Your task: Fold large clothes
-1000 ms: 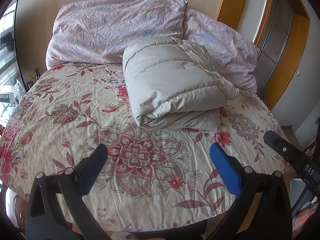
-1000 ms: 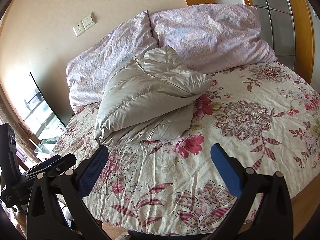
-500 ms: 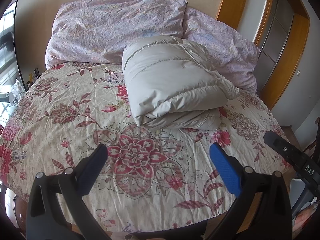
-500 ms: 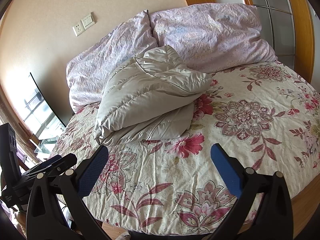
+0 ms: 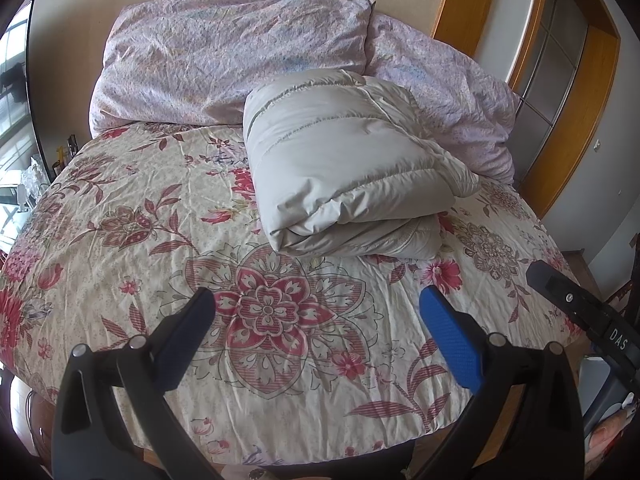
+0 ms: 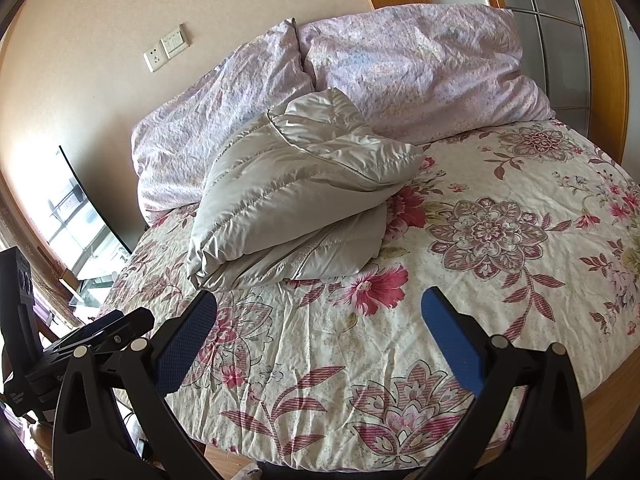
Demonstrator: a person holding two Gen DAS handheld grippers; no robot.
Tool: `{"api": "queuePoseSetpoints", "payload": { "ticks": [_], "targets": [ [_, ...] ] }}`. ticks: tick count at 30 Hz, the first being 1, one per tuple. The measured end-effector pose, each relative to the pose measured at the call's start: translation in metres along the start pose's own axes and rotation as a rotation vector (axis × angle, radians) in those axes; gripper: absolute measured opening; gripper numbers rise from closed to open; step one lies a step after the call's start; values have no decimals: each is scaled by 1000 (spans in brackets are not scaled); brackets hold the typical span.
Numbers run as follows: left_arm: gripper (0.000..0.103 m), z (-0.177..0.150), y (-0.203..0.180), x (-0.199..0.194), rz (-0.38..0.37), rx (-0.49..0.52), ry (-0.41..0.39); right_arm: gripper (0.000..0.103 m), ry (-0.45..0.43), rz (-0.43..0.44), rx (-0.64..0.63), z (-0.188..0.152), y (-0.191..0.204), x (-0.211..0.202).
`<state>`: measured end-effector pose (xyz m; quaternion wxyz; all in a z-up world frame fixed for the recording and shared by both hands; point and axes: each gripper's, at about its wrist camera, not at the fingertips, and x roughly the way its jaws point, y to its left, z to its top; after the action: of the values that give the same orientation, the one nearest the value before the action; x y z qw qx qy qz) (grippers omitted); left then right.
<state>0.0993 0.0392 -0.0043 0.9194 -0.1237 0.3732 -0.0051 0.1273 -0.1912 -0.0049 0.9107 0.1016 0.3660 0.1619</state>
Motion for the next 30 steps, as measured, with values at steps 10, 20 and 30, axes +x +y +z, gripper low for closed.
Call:
{"api": "queuePoseSetpoints", "payload": {
  "ticks": [10, 20, 30],
  "targets": [
    [101, -1, -1, 3, -1, 0, 8, 102, 4, -2, 1, -1, 0, 2],
    [101, 0, 3, 5, 6, -11, -1, 102, 7, -3, 1, -1, 0, 4],
    [101, 0, 2, 4, 8, -6, 1, 102, 7, -4, 1, -1, 0, 5]
  ]
}}
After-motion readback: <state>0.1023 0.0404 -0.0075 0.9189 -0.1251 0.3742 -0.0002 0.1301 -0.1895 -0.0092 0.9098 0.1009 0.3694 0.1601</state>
